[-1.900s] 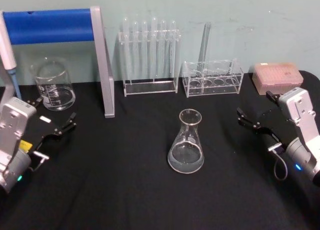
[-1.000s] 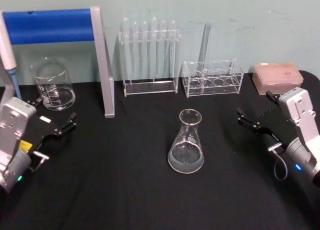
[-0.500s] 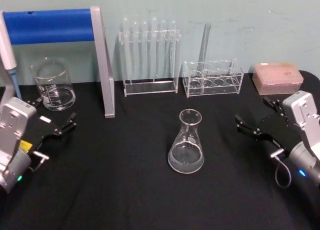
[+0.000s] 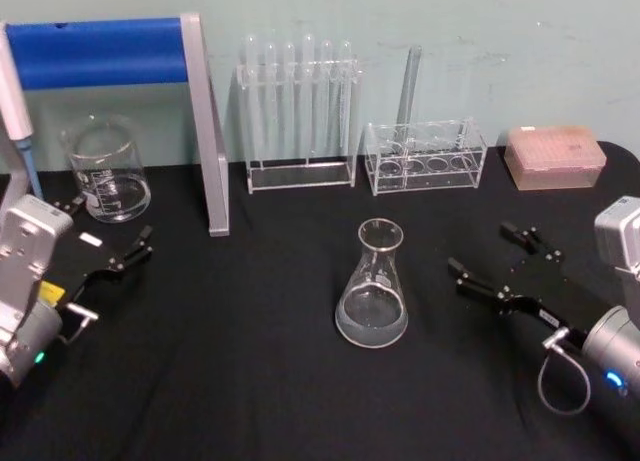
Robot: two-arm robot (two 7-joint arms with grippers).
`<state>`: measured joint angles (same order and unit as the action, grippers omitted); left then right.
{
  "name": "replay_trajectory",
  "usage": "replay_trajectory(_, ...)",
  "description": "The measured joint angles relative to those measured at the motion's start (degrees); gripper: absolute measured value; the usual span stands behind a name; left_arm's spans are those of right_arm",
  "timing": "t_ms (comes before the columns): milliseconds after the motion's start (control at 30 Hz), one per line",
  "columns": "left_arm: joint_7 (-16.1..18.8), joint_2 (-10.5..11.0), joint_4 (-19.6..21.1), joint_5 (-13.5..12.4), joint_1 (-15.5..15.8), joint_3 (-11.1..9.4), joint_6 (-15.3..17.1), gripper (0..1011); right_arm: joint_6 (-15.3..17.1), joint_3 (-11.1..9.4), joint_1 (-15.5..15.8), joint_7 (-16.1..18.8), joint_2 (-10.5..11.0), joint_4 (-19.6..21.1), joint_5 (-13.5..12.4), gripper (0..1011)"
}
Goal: Grasp the erlenmeyer flask with one hand, shake it three times, then place it back.
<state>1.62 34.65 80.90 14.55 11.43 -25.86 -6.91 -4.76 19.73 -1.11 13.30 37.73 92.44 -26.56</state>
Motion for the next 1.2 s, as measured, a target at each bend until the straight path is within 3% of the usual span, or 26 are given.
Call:
replay_trajectory(367, 0.0, 0.0, 0.0, 0.0, 0.0, 0.0, 0.0, 1001, -0.16, -0.02, 1.12, 5.96, -0.74, 1.64, -1.88, 1000)
replay_trajectory(600, 0.0, 0.0, 0.0, 0.0, 0.0, 0.0, 0.0, 1002, -1.91, 0.55, 0.81, 8.83, -2.87, 0.77, -1.83, 1000)
replay_trajectory(1200, 0.0, 0.0, 0.0, 0.0, 0.0, 0.0, 0.0, 1001, -3.69, 2.58, -3.59, 11.46, -9.11, -4.78, 2.34, 1000)
